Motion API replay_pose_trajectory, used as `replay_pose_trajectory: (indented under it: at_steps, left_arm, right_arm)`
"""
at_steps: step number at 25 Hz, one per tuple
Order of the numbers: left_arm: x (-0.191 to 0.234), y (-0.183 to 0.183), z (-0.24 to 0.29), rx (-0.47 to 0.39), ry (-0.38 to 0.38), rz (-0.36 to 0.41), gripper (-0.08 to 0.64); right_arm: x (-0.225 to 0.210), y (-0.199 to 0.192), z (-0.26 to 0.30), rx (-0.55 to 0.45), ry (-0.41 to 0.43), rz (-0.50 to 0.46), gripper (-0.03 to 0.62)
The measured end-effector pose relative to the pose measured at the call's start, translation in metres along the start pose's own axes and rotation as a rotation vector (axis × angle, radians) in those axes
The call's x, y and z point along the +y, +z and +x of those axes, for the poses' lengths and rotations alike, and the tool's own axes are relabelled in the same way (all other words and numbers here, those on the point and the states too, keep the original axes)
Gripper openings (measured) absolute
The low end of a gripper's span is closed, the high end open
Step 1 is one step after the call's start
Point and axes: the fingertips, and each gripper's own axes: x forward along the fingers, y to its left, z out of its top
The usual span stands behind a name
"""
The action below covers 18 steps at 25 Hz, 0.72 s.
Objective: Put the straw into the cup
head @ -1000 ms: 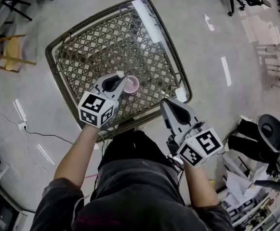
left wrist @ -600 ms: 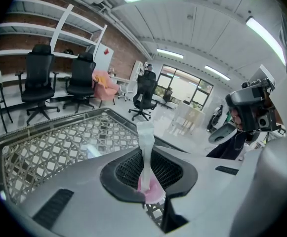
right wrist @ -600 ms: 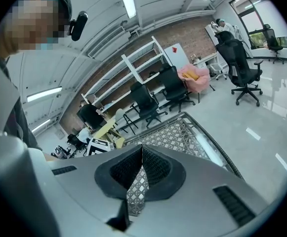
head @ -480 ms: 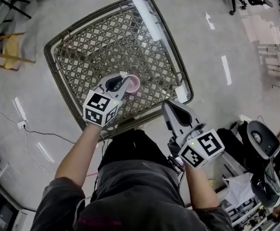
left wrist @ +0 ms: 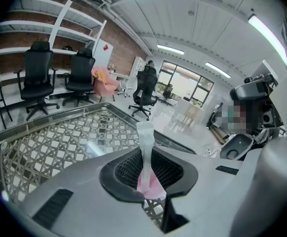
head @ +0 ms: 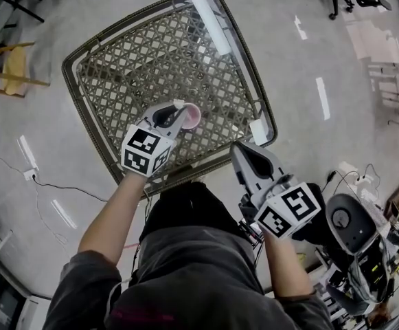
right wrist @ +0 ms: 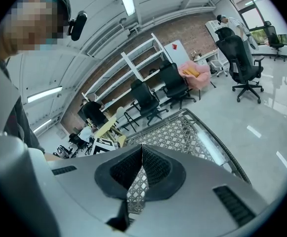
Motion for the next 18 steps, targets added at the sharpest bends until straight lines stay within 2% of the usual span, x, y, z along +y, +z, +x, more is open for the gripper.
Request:
replay_pose_trajectory:
  at_steps: [6, 13, 18]
  left_arm:
    - [-0.0031, -0.0019, 0.0015, 0.011, -0.018, 0.000, 0.092]
    - [-0.0020, -0.0057, 0.0020, 0.025, -0.013, -0.004, 0.166]
    - [0.0051, -0.0036, -0.0035, 0.018, 0.010, -0.006, 0.193]
  right_arm:
    - [0.0013, 0.0010, 0.0021, 0.004, 0.004, -0.001, 0.014]
    - [0.0020, 0.0011, 0.0026, 0.002, 0.008, -0.003, 0.014]
    - [0.0066, 0.0019, 0.0045, 0.002, 0.012, -0.006, 0.014]
